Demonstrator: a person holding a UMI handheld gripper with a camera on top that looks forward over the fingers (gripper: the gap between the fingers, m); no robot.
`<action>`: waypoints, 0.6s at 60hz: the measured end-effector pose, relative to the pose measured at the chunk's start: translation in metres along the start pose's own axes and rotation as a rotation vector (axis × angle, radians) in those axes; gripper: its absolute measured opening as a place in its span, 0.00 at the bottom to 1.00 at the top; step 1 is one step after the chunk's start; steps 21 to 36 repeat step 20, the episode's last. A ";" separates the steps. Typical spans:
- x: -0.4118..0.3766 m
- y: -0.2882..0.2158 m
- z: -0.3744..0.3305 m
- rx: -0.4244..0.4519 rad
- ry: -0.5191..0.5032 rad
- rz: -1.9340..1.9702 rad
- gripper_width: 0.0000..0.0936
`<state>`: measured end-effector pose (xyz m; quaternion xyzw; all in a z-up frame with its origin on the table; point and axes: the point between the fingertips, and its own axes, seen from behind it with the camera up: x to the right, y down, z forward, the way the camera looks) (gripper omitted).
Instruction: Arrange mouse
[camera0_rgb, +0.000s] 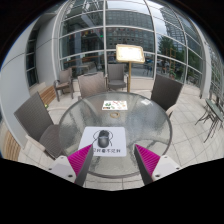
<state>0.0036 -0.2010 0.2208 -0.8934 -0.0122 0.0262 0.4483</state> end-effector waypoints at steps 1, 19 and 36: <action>0.000 0.000 -0.001 0.000 -0.001 0.000 0.88; -0.004 0.007 -0.005 -0.011 -0.016 0.006 0.88; -0.005 0.008 -0.005 -0.011 -0.017 0.006 0.88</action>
